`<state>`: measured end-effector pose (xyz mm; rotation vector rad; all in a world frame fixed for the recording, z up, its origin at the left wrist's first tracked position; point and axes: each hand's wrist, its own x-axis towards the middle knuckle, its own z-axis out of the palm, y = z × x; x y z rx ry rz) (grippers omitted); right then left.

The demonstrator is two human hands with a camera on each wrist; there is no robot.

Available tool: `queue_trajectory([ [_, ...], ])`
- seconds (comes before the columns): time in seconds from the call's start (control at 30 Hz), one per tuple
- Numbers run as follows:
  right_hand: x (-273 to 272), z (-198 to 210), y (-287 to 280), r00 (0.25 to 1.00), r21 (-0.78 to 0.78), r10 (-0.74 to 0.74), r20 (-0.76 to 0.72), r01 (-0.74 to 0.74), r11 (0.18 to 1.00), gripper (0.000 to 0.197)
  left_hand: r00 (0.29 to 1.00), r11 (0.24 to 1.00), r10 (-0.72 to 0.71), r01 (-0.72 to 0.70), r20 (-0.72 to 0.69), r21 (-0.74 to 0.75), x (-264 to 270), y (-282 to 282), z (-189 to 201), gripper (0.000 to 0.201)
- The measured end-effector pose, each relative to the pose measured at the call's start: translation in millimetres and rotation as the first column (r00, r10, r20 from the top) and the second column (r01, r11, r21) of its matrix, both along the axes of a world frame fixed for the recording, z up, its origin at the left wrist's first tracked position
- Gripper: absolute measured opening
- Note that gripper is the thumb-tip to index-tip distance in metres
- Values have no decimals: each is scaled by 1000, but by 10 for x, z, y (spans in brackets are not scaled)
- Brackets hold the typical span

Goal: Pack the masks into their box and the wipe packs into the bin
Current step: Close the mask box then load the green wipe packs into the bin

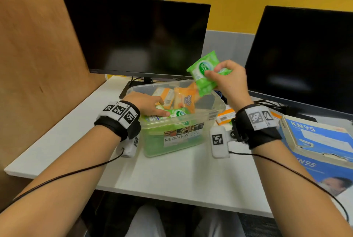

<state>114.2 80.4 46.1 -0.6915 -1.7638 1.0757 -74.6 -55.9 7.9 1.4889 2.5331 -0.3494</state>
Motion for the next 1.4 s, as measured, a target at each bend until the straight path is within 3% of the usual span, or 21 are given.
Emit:
queue_trajectory([
  [0.07,-172,-133,-14,996,-91,87,21,-85,992,25,1000,1000,8,-8,10,22,-20,12,-4,78],
  [0.13,-301,-240,-45,964,-103,183,192,-166,981,24,999,998,33,-34,30,44,-50,20,-21,85],
  [0.17,-325,-271,-81,889,-93,251,382,-233,968,23,998,997,46,-49,41,52,-59,20,-31,89],
  [0.23,-343,-291,-143,593,-69,273,758,-344,937,20,997,996,56,-60,57,64,-64,20,-50,92],
  [0.3,-353,-239,-194,370,-40,173,913,-341,939,18,997,996,42,-46,59,70,-62,16,-45,90],
  [0.37,-390,-220,-166,258,-50,129,958,-293,955,60,999,999,12,-14,41,48,-55,14,-33,80],
  [0.4,-429,-237,-160,231,-58,126,965,-281,958,71,1000,1000,-3,2,26,27,-46,13,-25,74],
  [0.47,-516,-311,-162,211,-27,93,973,-295,955,72,1000,1000,-19,19,6,-3,-43,10,-22,68],
  [0.6,-572,-333,-179,233,-1,85,969,-339,941,81,999,999,-35,35,8,-2,-68,11,-27,65],
  [0.7,-521,-281,-154,141,-68,139,980,-419,906,75,999,999,-32,32,15,2,-55,8,-20,63],
  [0.83,-524,-290,-180,199,-7,104,975,-437,900,60,999,1000,-29,29,24,-2,-28,-9,-4,63],
  [0.9,-527,-316,-187,288,-1,137,948,-428,904,57,999,999,-34,34,24,-6,-31,-8,-1,62],
  [0.93,-523,-333,-170,414,25,160,896,-408,913,54,999,999,-32,32,25,-9,-34,-7,-8,63],
  [1.0,-463,-357,-75,769,152,111,629,-262,953,38,1000,1000,-19,19,19,-22,-32,-1,-18,69],
  [1.03,-393,-351,-2,896,217,7,445,-115,969,27,1000,1000,-6,7,10,-30,-28,0,-22,73],
  [1.07,-301,-358,94,948,249,-130,289,57,967,18,1000,999,5,-5,-1,-37,-22,-2,-22,77],
  [1.13,-85,-472,393,923,163,-359,138,337,927,11,1000,999,13,-14,-20,-50,-2,-3,-10,83],
  [1.2,144,-730,725,849,-56,-474,235,498,865,20,999,999,3,-5,-34,-50,11,-2,3,84],
  [1.3,407,-1138,1031,733,-320,-365,573,611,724,62,999,999,-5,3,-53,-35,11,15,7,87],
  [1.4,463,-1354,1121,635,-336,-344,692,705,624,73,999,1000,6,-7,-46,-28,12,10,4,86],
])
